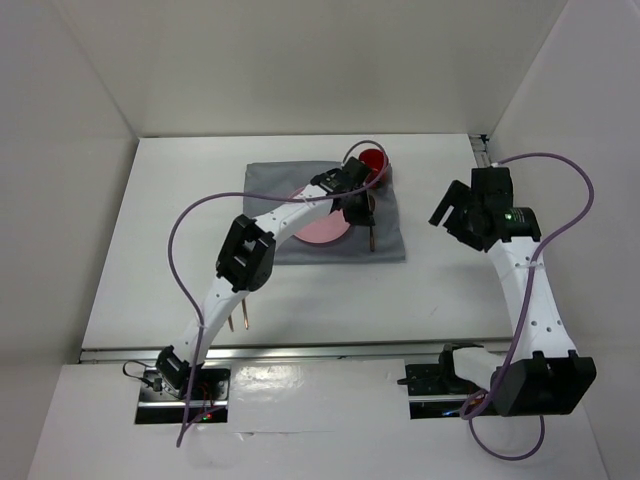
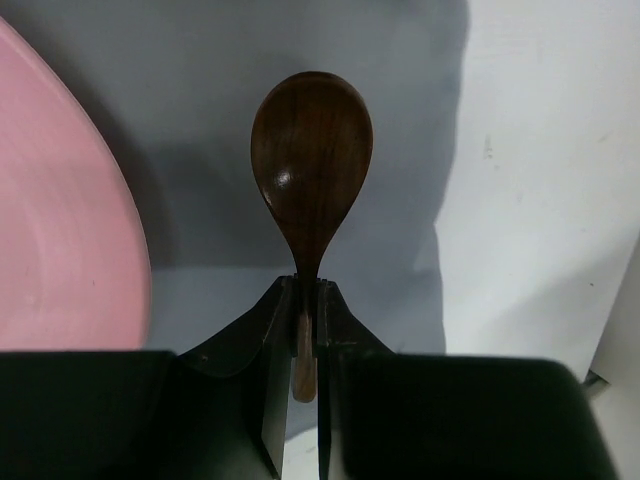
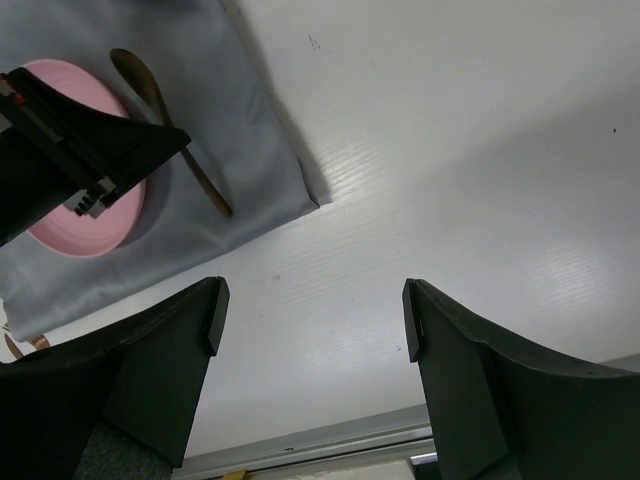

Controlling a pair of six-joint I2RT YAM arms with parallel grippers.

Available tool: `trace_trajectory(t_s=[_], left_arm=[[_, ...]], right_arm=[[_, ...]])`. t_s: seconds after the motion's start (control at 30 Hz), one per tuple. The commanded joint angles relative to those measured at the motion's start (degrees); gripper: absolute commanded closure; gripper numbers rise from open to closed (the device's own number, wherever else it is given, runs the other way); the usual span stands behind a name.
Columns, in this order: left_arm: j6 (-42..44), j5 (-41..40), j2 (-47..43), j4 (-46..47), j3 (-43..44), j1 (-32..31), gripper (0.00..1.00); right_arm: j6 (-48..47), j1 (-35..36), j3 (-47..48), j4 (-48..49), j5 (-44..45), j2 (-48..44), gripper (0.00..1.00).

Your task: Set the dinner table for one person

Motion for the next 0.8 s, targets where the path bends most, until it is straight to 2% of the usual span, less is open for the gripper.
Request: trace_trajectory(t_s=[0.0, 0.07, 0.1, 0.23, 0.37, 0.47, 0.63, 0.67, 0.7, 0.77], left_arm=[[-0.5, -0.3, 1.3, 2.5, 3.1, 0.1, 1.0], [0.0, -0.9, 2.1, 1.8, 3.7, 0.1, 0.97], [0.0, -0.9, 2.1, 1.8, 3.7, 0.1, 0.83], [1.3, 0.4, 2.1, 2.4, 3.0, 0.1, 0.57], [2.5, 1.0, 0.7, 3.5, 1.6, 0.1, 0.46], [3.8, 1.7, -1.4, 3.5, 1.6, 0.1, 0.45], [7.6, 3.8, -8.3, 2.2, 0.1, -1.4, 0.53], [8.5, 3.8, -10.7, 2.2, -1.4, -1.9, 0.55], [9.4, 2.7, -16.7, 0.7, -6.2, -2.4, 0.56], [9.9, -3.7, -24.2, -0.7, -13.6, -2.9, 0.61]], right_arm=[[0.4, -0.4, 0.4, -1.7, 1.0, -2.0, 0.17], [0.4, -0.4, 0.4, -1.7, 1.0, -2.0, 0.17], [0.4, -0.4, 0.4, -1.7, 1.0, -2.0, 0.17], [0.4, -0.4, 0.4, -1.7, 0.5, -2.0, 0.17], [0.4, -0.4, 1.0, -2.2, 0.5, -2.0, 0.17], [0.4, -0.4, 1.0, -2.2, 0.0, -2.0, 0.17], [0.4, -0.4, 1.5, -3.3, 0.0, -2.6, 0.17], [0.4, -0.4, 1.5, -3.3, 0.0, -2.6, 0.17], [0.4, -0.4, 2.1, -3.3, 0.0, -2.6, 0.17], [0.4, -0.4, 2.1, -3.3, 0.0, -2.6, 0.17]])
